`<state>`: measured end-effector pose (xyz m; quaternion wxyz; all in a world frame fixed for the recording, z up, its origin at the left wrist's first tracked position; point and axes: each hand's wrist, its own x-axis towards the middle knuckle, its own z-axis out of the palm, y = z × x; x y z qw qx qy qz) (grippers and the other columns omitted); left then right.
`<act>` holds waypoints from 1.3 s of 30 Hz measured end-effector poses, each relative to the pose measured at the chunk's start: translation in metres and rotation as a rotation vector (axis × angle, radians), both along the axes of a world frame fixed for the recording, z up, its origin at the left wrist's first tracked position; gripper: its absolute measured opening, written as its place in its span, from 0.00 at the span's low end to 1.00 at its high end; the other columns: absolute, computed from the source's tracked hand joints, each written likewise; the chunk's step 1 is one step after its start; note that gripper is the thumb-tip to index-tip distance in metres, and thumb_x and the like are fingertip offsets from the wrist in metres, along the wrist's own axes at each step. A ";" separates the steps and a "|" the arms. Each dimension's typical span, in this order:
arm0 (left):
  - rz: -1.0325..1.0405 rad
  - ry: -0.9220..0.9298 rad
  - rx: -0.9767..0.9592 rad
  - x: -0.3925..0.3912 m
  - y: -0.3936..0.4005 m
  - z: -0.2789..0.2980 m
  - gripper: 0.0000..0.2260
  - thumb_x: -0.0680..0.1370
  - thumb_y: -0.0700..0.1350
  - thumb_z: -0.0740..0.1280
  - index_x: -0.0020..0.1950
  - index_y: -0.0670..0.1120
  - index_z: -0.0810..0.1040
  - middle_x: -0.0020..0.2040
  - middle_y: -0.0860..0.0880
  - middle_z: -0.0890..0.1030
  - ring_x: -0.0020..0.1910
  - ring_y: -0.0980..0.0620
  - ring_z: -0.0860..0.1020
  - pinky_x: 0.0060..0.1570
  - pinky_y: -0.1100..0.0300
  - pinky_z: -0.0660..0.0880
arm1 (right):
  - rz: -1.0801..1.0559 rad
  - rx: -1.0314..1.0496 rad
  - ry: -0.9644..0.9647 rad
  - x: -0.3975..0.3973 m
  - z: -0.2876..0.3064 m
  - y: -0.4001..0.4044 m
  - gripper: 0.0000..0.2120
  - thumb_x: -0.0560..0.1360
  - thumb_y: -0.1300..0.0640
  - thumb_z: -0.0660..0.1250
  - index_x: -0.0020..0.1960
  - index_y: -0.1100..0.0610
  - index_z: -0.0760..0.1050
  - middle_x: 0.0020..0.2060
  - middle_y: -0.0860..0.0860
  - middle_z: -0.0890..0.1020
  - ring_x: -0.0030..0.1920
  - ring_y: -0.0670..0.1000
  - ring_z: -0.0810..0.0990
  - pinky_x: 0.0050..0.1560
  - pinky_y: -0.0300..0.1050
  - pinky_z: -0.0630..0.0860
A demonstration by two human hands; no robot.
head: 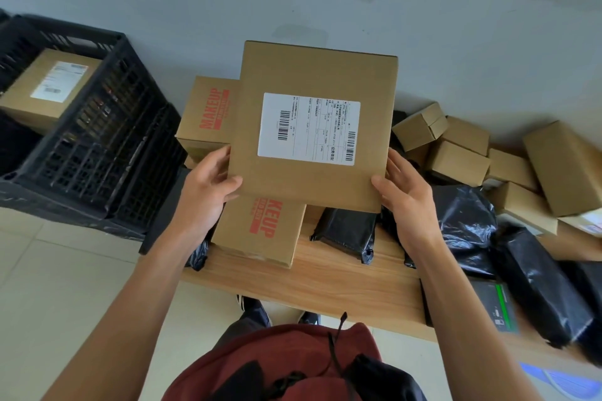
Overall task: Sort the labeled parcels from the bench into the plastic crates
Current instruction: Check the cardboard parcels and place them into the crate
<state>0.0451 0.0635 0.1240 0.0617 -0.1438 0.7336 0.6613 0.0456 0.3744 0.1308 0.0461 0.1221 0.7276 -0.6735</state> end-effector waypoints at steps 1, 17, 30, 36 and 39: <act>-0.004 0.000 0.003 0.002 0.002 0.000 0.25 0.83 0.33 0.65 0.76 0.54 0.73 0.64 0.54 0.84 0.64 0.53 0.81 0.65 0.46 0.78 | 0.007 0.005 0.010 0.002 0.001 -0.001 0.29 0.81 0.59 0.70 0.80 0.49 0.67 0.68 0.42 0.80 0.69 0.44 0.78 0.70 0.58 0.76; -0.009 0.066 0.093 0.026 0.024 -0.002 0.22 0.82 0.42 0.69 0.77 0.50 0.72 0.68 0.52 0.81 0.66 0.53 0.80 0.66 0.42 0.78 | -0.058 -0.032 0.077 0.012 -0.002 0.028 0.27 0.78 0.62 0.72 0.76 0.54 0.71 0.64 0.48 0.84 0.64 0.49 0.83 0.66 0.55 0.79; 0.134 0.025 0.355 0.023 0.041 0.001 0.32 0.73 0.52 0.76 0.76 0.55 0.71 0.62 0.52 0.84 0.64 0.44 0.81 0.51 0.44 0.81 | -0.142 0.105 0.195 -0.011 0.032 0.024 0.32 0.79 0.54 0.74 0.80 0.49 0.67 0.74 0.40 0.74 0.72 0.40 0.74 0.64 0.34 0.75; 0.317 0.069 0.468 0.020 0.074 0.004 0.43 0.78 0.42 0.74 0.84 0.61 0.51 0.65 0.52 0.82 0.60 0.50 0.85 0.62 0.36 0.79 | -0.087 0.052 0.085 0.022 0.012 -0.021 0.42 0.78 0.49 0.75 0.84 0.45 0.55 0.81 0.43 0.64 0.77 0.44 0.68 0.75 0.53 0.71; 0.348 0.085 0.513 0.021 0.092 0.009 0.47 0.76 0.44 0.76 0.84 0.61 0.49 0.66 0.48 0.80 0.59 0.48 0.85 0.59 0.37 0.81 | -0.032 -0.122 0.007 0.033 0.004 -0.047 0.48 0.74 0.45 0.78 0.83 0.39 0.50 0.82 0.42 0.61 0.77 0.49 0.69 0.73 0.60 0.73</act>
